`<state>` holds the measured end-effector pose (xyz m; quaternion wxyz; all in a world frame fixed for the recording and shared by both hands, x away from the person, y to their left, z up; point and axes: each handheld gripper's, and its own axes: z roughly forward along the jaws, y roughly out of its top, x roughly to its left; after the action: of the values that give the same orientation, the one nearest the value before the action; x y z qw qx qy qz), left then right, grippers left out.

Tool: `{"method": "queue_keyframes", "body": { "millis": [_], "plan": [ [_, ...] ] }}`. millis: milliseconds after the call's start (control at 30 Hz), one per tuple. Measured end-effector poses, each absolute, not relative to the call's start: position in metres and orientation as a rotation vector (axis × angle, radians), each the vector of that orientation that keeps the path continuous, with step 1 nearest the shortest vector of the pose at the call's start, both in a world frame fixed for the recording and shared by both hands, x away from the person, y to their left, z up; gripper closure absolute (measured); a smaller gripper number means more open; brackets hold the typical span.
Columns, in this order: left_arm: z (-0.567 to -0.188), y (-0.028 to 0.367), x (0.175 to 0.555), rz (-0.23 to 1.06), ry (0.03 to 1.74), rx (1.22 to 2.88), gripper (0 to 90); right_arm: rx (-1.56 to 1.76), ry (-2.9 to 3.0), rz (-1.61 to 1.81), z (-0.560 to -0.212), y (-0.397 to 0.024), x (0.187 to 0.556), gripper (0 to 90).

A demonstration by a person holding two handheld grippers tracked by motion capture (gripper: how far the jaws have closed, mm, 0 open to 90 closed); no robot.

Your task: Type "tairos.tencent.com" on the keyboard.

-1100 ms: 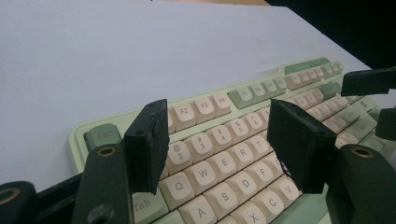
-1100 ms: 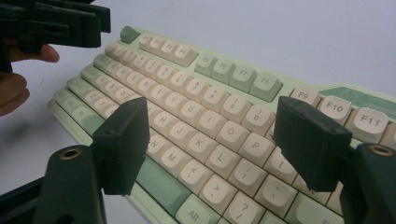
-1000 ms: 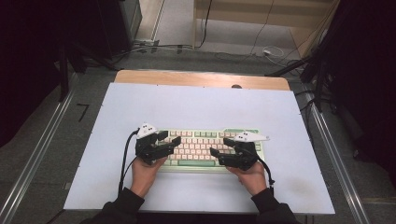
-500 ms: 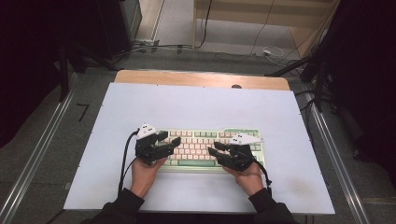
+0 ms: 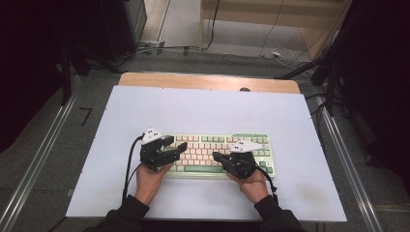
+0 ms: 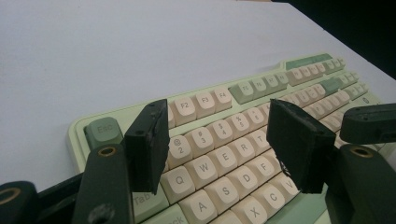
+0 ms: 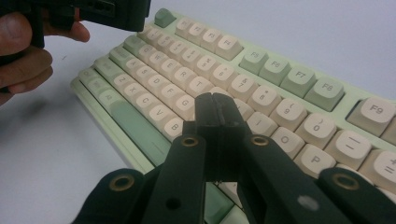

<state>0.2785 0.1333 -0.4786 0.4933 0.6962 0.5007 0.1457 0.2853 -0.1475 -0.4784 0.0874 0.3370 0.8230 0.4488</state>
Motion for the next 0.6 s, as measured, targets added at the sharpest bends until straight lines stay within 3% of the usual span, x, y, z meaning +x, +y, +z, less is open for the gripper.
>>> {"method": "queue_keyframes", "body": {
  "millis": [600],
  "plan": [
    [-0.479, 0.134, 0.278, 0.352, 1.214, 1.688, 39.5, 0.969, 2.513, 1.27, -0.489, -0.13, 0.284, 87.4]
  ]
}}
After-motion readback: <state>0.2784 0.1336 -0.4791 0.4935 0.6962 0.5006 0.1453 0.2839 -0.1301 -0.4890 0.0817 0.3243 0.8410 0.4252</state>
